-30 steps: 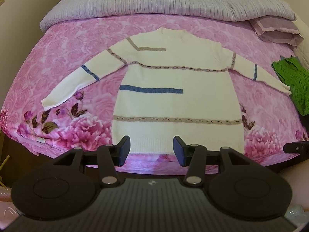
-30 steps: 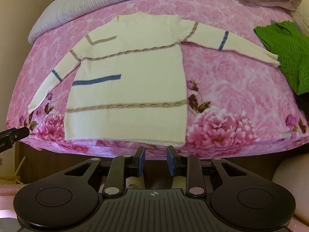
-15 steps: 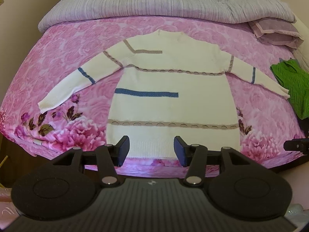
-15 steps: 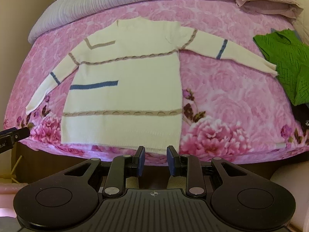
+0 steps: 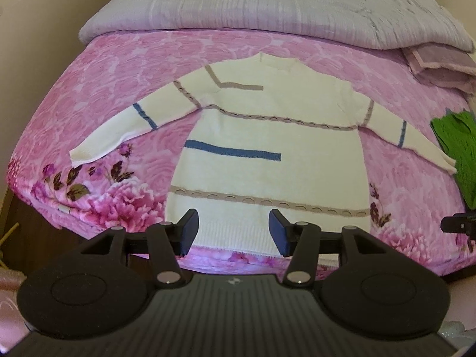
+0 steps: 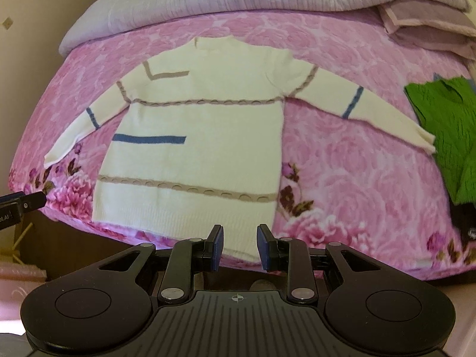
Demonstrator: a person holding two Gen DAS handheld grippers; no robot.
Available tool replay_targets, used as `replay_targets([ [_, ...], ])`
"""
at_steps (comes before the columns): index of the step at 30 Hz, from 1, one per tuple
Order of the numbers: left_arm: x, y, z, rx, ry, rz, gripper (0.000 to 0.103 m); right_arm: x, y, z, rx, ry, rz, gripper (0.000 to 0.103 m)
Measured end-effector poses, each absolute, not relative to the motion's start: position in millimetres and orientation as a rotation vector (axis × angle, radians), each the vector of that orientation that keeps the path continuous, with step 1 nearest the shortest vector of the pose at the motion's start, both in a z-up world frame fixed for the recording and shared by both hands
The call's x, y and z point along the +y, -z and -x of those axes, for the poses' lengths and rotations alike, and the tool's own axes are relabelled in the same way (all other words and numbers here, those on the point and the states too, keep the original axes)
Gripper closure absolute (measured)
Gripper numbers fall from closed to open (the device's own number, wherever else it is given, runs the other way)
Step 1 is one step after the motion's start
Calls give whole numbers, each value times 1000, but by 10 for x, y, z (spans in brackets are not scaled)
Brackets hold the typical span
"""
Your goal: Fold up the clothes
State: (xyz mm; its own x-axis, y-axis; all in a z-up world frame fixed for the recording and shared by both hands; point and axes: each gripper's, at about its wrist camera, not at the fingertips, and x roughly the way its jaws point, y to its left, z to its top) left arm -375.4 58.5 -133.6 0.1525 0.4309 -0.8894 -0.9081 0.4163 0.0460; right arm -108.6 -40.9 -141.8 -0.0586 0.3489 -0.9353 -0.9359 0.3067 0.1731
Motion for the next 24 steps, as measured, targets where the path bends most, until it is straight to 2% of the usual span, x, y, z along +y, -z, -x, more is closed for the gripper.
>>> replay_targets([
  [15, 432, 1333, 3852, 974, -1225, 693, 54, -170, 1497, 962, 1158, -1328, 757, 74],
  [24, 723, 1451, 3942, 963, -1250, 728, 54, 34, 1585, 857, 1177, -1308, 730, 74],
])
